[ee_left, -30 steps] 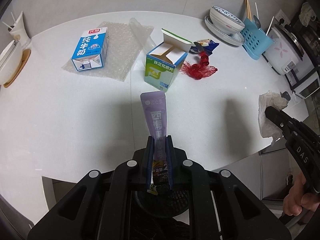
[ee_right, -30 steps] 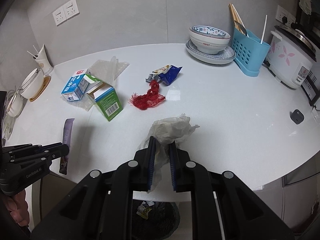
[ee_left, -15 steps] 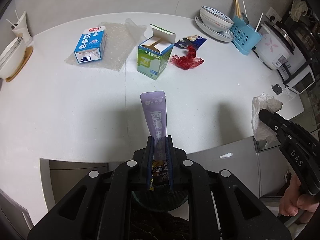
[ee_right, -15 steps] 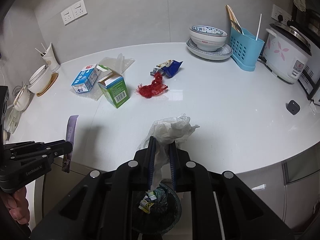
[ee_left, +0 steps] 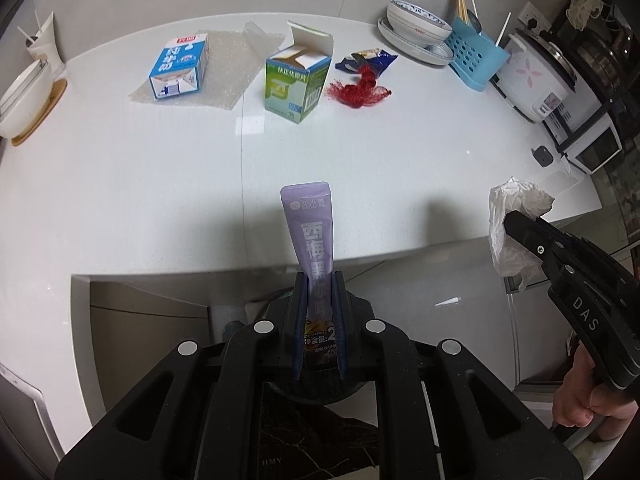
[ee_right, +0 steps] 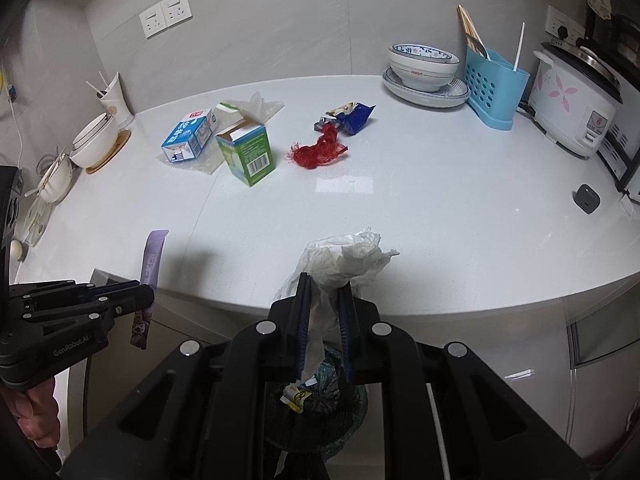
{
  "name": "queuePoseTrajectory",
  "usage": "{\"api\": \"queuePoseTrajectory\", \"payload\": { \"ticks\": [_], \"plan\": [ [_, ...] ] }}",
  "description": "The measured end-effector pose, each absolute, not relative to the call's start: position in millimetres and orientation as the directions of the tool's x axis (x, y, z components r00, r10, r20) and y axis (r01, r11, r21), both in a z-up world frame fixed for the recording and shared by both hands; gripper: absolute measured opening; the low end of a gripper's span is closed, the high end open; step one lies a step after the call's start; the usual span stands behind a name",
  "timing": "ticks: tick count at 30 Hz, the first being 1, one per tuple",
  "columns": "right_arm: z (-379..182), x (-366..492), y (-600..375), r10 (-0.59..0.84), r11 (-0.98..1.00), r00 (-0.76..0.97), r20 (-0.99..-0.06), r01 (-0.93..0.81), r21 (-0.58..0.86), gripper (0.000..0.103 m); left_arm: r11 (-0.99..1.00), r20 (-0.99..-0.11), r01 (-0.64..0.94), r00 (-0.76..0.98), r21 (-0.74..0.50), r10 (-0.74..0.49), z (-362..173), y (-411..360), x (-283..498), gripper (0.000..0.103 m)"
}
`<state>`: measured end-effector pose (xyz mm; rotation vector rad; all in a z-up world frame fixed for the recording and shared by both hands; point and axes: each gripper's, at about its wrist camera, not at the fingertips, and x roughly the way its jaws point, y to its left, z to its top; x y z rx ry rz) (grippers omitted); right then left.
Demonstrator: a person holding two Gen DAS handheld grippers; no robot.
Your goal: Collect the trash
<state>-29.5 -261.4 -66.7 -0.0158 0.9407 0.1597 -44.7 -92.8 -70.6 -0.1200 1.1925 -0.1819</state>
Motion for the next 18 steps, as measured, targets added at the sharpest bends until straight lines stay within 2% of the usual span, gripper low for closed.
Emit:
{"api": "queuePoseTrajectory", "payload": {
  "ticks": [7,18],
  "plan": [
    [-80.5,-48.5,-263.7,0.130,0.987,0.553,-0.823,-0.149,0.056,0.013,0.981,-0.923,0.087,0.333,-0.175,-0.194,-90.7,-91.9,-68.2,0.011],
    [-104.2,-70.1,-264.7,0.137,0.982,0.513,-0.847,-0.182,0.049,0.013,0.968,-0.904,0.106,0.347,-0.228,-0.251,-117.9,-91.6,-96.9,0.011]
  ]
}}
